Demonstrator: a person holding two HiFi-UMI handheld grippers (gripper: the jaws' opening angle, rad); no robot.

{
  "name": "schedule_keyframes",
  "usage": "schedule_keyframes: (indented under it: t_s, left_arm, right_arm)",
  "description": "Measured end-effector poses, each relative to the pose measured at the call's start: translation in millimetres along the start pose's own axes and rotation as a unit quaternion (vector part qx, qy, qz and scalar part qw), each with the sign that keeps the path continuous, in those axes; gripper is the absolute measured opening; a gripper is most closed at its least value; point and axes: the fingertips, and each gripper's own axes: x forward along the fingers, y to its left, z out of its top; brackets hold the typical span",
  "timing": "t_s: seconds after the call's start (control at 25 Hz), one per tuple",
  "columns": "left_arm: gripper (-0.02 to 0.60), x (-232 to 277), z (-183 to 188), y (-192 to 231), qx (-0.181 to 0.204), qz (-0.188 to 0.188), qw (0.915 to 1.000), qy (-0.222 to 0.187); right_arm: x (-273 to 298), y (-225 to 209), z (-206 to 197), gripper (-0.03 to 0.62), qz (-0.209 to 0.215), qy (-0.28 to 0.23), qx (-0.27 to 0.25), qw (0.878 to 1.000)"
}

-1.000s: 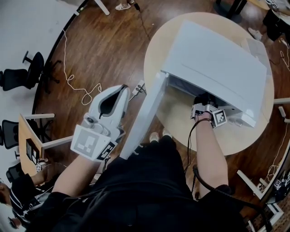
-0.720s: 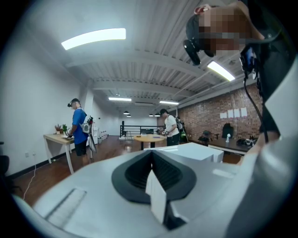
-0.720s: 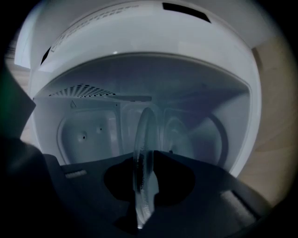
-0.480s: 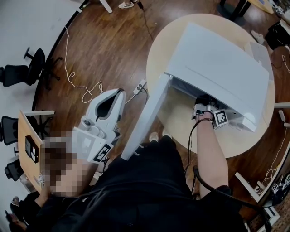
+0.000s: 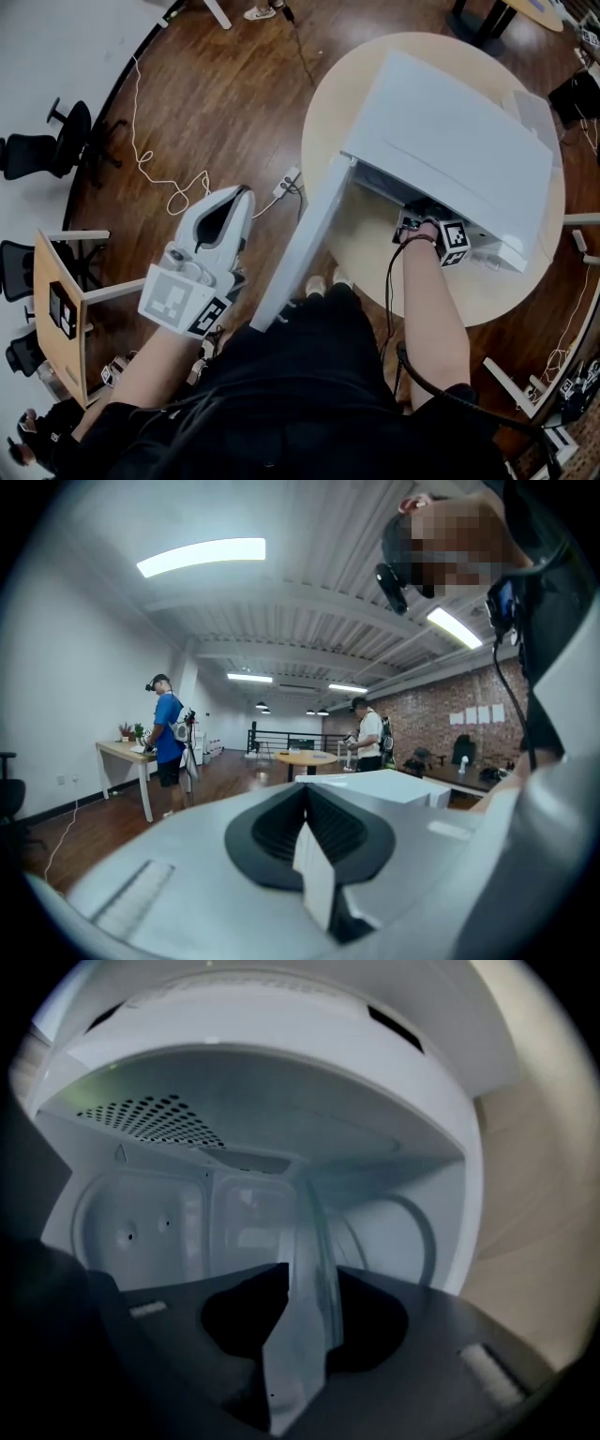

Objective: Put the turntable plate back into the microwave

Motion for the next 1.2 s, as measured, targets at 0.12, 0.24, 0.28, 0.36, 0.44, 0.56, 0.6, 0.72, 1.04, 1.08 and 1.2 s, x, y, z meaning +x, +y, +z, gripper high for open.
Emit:
schedule_keyframes:
  t_s: [0.12,0.24,0.28,0.36,0.44,0.56,0.6,0.72,1.04,1.08,1.2]
  left_arm:
    - [0.008,-3,0,1,0.0,0.001,1.0,0.0]
    - [0.008,-4,-2,4,0.0,0.003,1.0,0.001]
    - [0.008,-4,-3,5,-0.001,0.003,1.0,0.001]
    - [0.008,-5,-4,6,-0.002,0.003,1.0,0.002]
    - [0.008,-7,-5,5,-0.003,0.002,1.0,0.003]
    - [0.008,-7,-4,4,-0.001,0.0,1.0,0.003]
    - [0.008,-7,-4,3,0.0,-0.001,1.0,0.002]
    - [0.008,-8,-3,3,0.001,-0.002,1.0,0.002]
    - [0.008,-9,-2,3,0.002,-0.003,1.0,0.0]
    - [0.008,-9,-2,3,0.002,-0.002,1.0,-0.001]
    - [0.008,-9,-2,4,0.0,0.0,1.0,-0.003]
  right_arm:
    - [-7,-4,5,0.123,-0.019,-0.009,-0.008,1.0]
    - [-11,-8,7,0.146,-0.046,-0.009,-0.021,0.999]
    - [-11,-8,6,0.154,-0.053,-0.005,-0.028,0.998]
    - [-12,-7,2,0.18,-0.06,0.008,-0.045,0.997]
    - [-13,-6,-1,0.19,-0.063,0.018,-0.061,0.996]
    - [-15,-7,-4,0.191,-0.073,0.029,-0.086,0.993]
    - [-16,-7,-5,0.191,-0.077,0.031,-0.094,0.992]
    - [-18,-10,-7,0.192,-0.092,0.037,-0.105,0.99]
    - [-22,-15,-16,0.193,-0.125,0.062,-0.147,0.979]
    - [-23,-16,-16,0.195,-0.129,0.064,-0.154,0.978]
    - [-26,-18,-15,0.201,-0.136,0.065,-0.162,0.975]
